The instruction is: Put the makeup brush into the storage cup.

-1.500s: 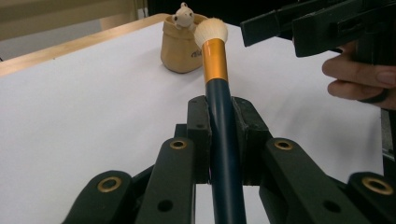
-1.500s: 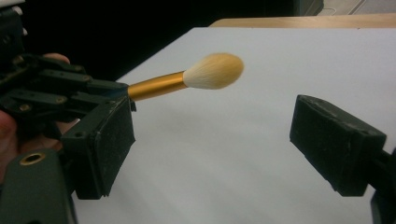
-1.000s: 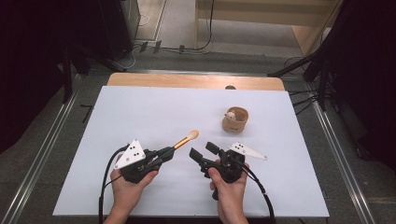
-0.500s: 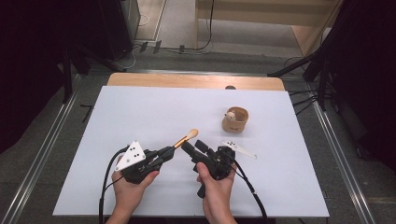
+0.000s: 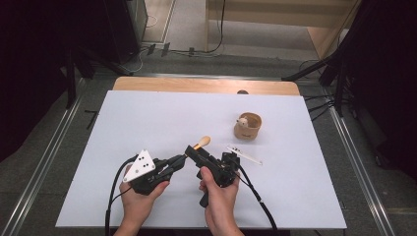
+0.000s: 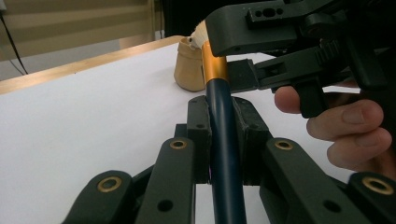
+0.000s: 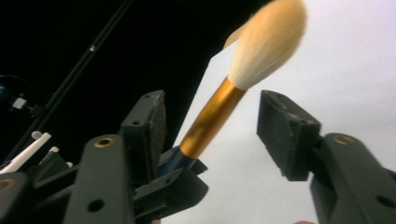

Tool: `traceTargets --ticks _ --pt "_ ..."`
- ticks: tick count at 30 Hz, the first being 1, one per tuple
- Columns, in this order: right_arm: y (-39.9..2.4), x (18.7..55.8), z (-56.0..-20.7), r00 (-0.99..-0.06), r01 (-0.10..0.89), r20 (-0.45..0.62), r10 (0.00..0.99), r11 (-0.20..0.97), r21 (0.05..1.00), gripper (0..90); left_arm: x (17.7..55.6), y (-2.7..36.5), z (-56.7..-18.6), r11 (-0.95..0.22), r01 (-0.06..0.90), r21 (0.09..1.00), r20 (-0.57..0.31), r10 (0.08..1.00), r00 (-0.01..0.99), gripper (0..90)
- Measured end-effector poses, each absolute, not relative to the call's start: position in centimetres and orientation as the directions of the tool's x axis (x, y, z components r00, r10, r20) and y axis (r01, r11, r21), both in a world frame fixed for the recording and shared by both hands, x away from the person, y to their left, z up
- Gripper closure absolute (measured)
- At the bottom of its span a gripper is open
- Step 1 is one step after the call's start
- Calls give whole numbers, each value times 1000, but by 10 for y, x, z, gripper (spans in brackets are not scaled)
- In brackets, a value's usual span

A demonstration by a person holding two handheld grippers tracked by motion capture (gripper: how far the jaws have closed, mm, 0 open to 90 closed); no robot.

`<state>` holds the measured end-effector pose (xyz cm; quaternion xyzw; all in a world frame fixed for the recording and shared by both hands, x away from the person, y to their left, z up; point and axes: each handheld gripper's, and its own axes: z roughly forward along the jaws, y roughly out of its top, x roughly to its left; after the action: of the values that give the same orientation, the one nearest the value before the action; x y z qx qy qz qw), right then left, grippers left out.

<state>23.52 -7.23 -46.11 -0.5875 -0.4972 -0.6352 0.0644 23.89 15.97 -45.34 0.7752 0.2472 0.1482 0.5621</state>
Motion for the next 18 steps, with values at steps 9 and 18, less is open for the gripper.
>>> traceTargets --ticks 9,18 --pt "-73 236 -461 -284 687 831 478 -503 524 583 238 157 -454 -252 210 945 -38 552 833 800" --pt "-72 237 -462 -258 685 845 468 -529 502 663 237 157 -454 -250 208 946 -38 551 834 801"
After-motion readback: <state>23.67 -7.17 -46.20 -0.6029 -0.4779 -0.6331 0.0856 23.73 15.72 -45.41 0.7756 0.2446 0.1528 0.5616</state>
